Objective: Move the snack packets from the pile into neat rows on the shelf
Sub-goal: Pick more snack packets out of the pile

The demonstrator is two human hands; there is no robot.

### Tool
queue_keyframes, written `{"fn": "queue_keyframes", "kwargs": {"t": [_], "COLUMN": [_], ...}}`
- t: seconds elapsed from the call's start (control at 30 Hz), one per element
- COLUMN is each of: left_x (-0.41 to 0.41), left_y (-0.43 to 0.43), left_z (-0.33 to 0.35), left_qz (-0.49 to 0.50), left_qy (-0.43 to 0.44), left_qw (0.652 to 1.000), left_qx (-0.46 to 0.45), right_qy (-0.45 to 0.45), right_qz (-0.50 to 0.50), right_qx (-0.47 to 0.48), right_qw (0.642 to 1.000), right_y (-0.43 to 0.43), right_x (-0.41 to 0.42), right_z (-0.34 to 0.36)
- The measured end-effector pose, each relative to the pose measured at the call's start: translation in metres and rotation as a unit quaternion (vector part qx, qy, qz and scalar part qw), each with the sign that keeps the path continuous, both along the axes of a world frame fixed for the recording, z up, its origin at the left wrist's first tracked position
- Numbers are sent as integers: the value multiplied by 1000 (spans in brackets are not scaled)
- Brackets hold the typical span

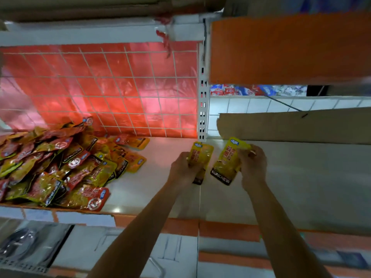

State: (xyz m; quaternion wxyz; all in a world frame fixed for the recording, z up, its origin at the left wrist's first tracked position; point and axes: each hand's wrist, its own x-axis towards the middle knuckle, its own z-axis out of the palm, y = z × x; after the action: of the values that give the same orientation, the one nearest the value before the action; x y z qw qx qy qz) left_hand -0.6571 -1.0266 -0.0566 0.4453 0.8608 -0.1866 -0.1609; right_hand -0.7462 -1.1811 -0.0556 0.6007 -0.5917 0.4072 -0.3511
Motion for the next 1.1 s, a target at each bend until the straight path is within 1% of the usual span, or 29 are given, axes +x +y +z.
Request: {"fn": "queue_keyframes", "kwargs": {"t": [0.03, 0.13, 0.23, 0.3, 0.4, 0.5, 0.6, 0.7, 0.8, 0.93, 1.1], "left_x": [-5, -20, -32, -38, -44, -47, -47, -44, -41, -32, -24], "left_y": [-12, -45, -73, -89, -112, -131, -149, -161, -169, -172, -167], "left_z": [0, 2, 0, -3, -5, -3, -4, -9, -13, -14, -16], "left_qz": [-6, -14, -27, -36, -54, -76, -77, -67, -65, -73, -101], "left_qy": [2, 24, 50, 49, 20, -17, -50, -101, -128, -131, -157], "left_qw": [1000, 999, 998, 997, 998, 997, 995, 987, 976, 975, 968], "left_qx": [-3, -16, -33, -40, -31, 0, 39, 101, 161, 165, 166], "right_qy": [-7, 19, 33, 52, 76, 94, 109, 139, 160, 169, 182], "right_qz": [-7, -20, 0, 24, 47, 63, 72, 88, 120, 153, 182], "right_qx": [9, 4, 7, 20, 23, 3, 22, -29, -74, -102, -128], "right_qw": [1000, 1000, 999, 998, 996, 994, 991, 986, 977, 968, 958], "right_y": [-10, -33, -60, -74, -90, -106, -119, -128, -129, -127, -122], "right_x": [-6, -21, -30, -35, -42, -49, -56, -58, -55, -49, -38], "right_z": [-3, -7, -9, -11, -10, -11, -11, -13, -14, -16, -20]}}
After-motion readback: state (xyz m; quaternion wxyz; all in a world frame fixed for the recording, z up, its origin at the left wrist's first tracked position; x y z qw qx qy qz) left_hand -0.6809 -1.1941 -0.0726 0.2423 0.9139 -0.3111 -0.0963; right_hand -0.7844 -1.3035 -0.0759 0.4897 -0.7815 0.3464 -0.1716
